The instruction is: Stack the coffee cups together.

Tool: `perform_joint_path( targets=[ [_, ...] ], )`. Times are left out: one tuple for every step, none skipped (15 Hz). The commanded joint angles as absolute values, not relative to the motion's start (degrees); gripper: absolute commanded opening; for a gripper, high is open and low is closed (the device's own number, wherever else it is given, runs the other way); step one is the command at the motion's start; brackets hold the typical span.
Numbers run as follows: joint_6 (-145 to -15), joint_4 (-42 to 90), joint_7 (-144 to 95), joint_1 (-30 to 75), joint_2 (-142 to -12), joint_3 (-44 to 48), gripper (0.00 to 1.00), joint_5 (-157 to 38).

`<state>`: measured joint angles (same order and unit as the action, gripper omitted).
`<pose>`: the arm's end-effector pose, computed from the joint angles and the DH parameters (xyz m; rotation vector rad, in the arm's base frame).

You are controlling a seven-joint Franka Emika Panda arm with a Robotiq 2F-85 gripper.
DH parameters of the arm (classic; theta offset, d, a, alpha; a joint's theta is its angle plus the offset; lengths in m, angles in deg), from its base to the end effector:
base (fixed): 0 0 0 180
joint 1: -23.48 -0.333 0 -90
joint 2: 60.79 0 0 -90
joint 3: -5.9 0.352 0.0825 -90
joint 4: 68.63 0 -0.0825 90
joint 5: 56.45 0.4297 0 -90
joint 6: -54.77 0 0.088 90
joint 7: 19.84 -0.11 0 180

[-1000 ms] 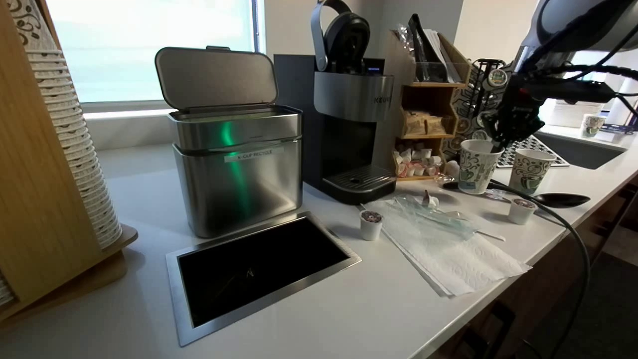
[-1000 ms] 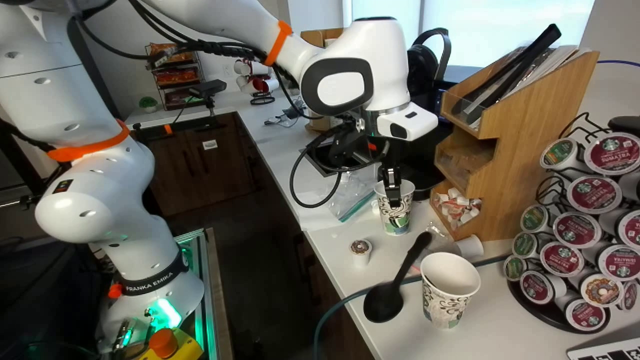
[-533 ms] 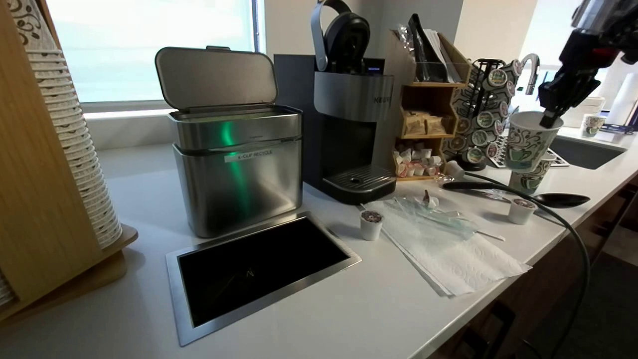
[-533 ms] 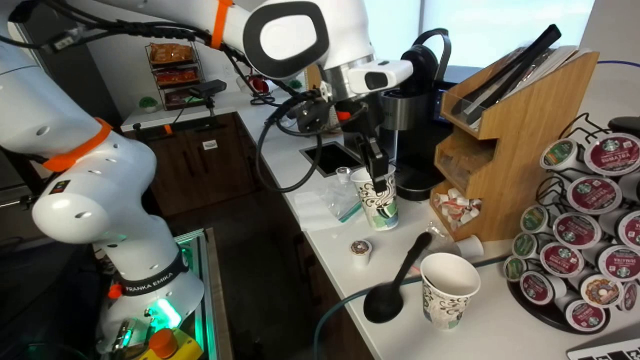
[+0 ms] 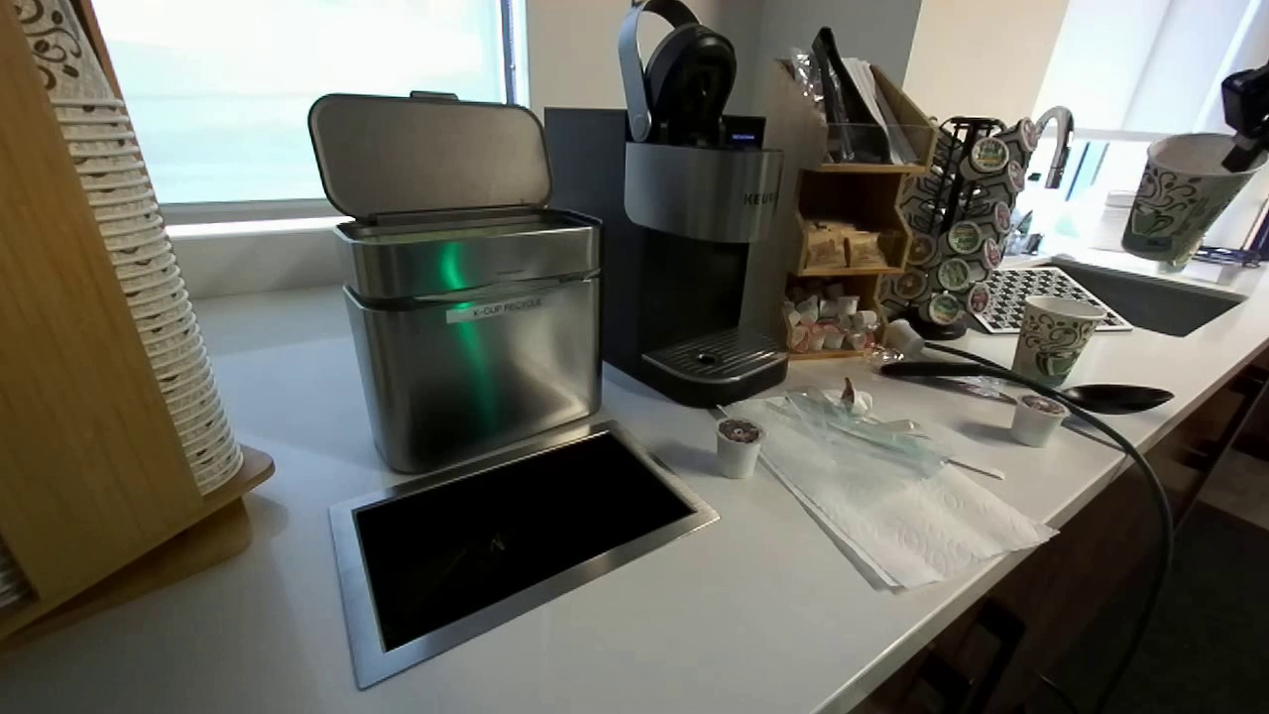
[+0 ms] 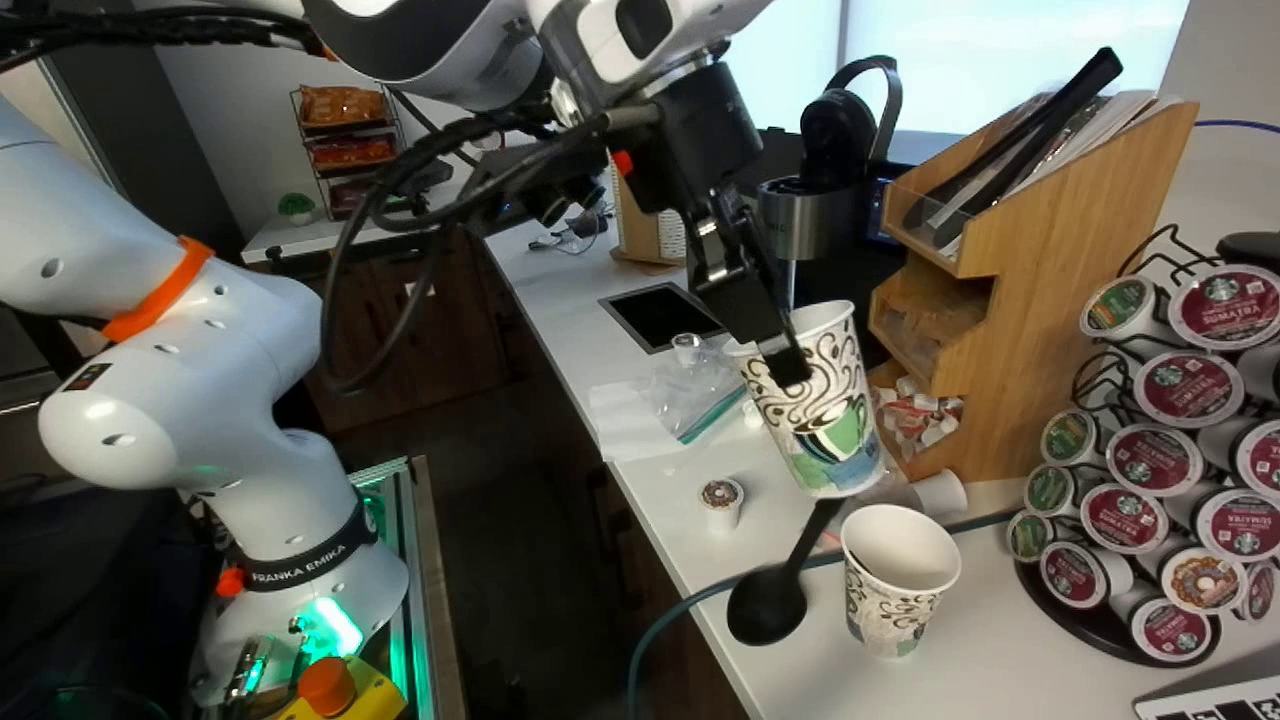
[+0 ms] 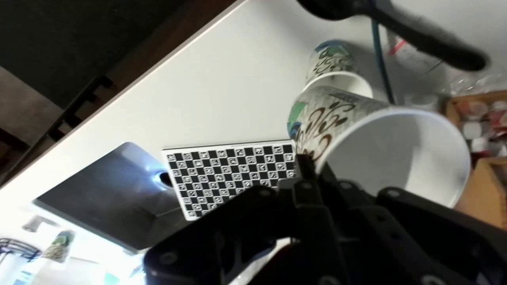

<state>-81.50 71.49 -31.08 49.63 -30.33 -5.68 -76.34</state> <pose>0.3520 -0.2898 0.5475 2.6480 -0.9005 0.5800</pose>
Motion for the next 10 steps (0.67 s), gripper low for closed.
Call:
perform_joint_path(
  targets=[
    [-87.12,71.72,-41.97,55.98,-32.56,-2.32,0.01,-83.32],
    [-87.56,71.19,-43.87,56.62,-33.77,-2.4,0.01,-83.49],
    [-87.69,70.68,-44.98,56.42,-35.31,-2.99,0.01,-82.08],
    [-87.86,70.23,-44.39,54.97,-37.0,-4.45,0.01,-78.39],
    [-88.06,69.74,-43.79,53.1,-38.91,-5.93,0.01,-74.15],
    [-88.46,68.98,-43.13,51.74,-40.81,-6.92,0.01,-70.6],
    [-88.96,67.95,-42.64,50.5,-42.62,-7.96,0.01,-66.85],
    [-89.12,66.86,-42.0,49.43,-43.77,-9.04,0.01,-62.99],
    [-89.57,65.58,-41.42,48.3,-45.19,-10.06,0.01,-59.11],
    [-89.6,64.56,-40.66,47.46,-45.77,-11.05,0.01,-55.56]
  ],
)
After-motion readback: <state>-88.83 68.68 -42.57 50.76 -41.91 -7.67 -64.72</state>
